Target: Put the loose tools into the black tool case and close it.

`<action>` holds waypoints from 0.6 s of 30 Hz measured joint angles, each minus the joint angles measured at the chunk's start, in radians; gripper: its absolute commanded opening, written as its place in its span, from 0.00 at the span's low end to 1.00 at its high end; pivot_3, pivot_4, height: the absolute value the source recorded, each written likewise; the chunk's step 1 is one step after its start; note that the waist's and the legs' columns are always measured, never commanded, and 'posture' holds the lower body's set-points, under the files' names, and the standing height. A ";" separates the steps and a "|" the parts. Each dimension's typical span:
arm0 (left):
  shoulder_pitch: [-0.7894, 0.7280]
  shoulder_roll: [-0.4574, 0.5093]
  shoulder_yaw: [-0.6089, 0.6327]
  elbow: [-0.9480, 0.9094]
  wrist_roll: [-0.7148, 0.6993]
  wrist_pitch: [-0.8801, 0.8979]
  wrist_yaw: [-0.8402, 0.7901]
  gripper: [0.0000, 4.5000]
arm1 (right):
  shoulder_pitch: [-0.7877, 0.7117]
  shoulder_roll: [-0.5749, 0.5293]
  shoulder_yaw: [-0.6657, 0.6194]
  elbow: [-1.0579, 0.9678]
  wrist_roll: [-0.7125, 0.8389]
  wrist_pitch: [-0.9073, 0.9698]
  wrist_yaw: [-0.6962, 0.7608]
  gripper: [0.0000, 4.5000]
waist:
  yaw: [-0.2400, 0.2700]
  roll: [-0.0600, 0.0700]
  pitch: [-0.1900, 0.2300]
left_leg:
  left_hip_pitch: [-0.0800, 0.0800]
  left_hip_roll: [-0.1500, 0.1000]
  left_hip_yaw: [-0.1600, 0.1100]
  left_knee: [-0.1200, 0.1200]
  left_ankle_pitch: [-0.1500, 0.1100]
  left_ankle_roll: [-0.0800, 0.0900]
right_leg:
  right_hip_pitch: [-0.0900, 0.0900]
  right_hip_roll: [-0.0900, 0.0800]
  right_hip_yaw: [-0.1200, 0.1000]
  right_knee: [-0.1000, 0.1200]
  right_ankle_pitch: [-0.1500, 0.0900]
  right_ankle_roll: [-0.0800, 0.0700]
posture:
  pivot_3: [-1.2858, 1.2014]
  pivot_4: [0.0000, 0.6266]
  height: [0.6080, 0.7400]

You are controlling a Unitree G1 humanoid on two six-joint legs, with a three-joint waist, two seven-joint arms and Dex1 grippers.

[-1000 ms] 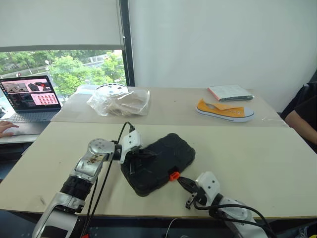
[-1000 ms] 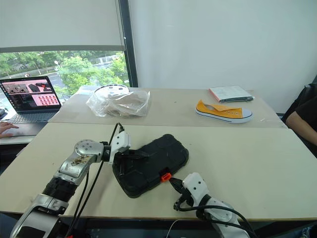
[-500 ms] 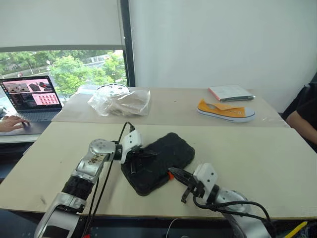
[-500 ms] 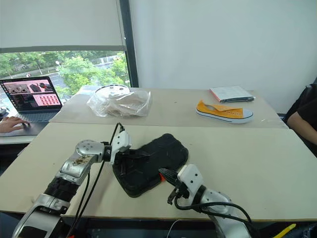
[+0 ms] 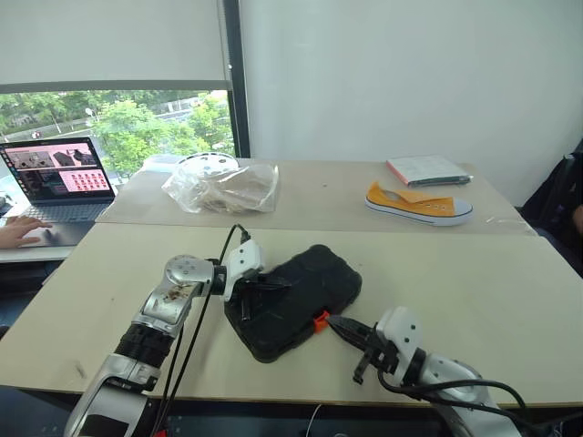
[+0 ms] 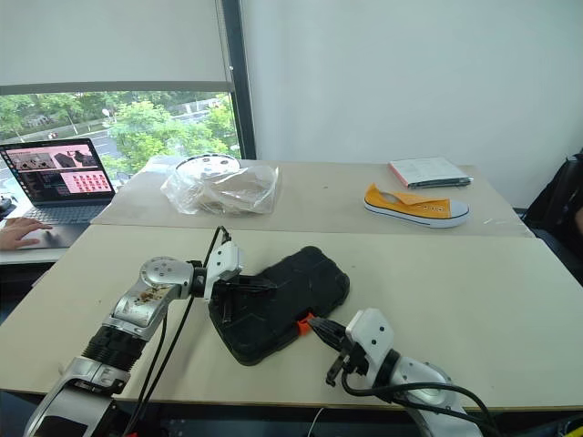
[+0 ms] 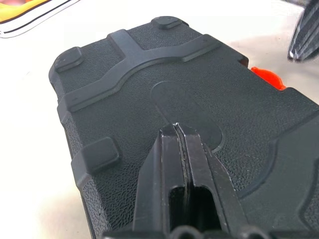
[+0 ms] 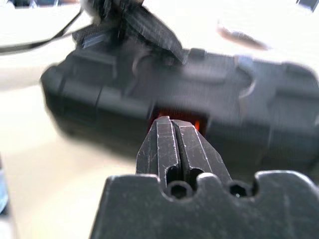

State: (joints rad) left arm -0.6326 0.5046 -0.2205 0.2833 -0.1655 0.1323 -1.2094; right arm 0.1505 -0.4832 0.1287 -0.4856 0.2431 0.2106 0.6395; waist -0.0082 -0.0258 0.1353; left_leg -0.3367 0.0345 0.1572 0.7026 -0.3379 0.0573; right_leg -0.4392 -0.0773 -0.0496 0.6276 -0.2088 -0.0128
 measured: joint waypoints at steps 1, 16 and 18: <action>-0.001 0.000 0.000 0.002 0.000 -0.001 0.000 0.00 | 0.002 -0.004 0.000 0.005 -0.006 0.013 -0.004 0.00 | 0.000 0.000 0.000 | 0.000 0.000 0.000 0.000 0.000 0.000 | 0.000 0.000 0.000 0.000 0.000 0.000 | 0.52 0.24 1.00; -0.021 -0.001 0.001 0.034 0.007 -0.003 -0.005 0.00 | -0.155 0.088 0.105 0.206 -0.097 0.019 -0.017 0.00 | -0.006 0.000 0.000 | 0.000 0.001 -0.001 -0.001 0.000 0.000 | -0.001 0.000 0.000 0.000 0.001 -0.002 | 0.52 0.24 1.00; -0.021 -0.001 0.002 0.035 0.007 -0.003 -0.003 0.00 | -0.174 0.098 0.112 0.230 -0.104 0.019 -0.011 0.00 | -0.006 0.000 0.000 | 0.000 0.001 -0.001 -0.001 0.001 0.000 | -0.001 0.000 0.000 0.001 0.001 -0.002 | 0.52 0.24 1.00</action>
State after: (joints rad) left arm -0.6536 0.5034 -0.2183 0.3182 -0.1589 0.1290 -1.2127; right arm -0.0234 -0.3851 0.2409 -0.2554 0.1391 0.2299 0.6281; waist -0.0138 -0.0258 0.1354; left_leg -0.3367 0.0351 0.1561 0.7020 -0.3374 0.0568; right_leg -0.4406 -0.0769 -0.0498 0.6285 -0.2077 -0.0145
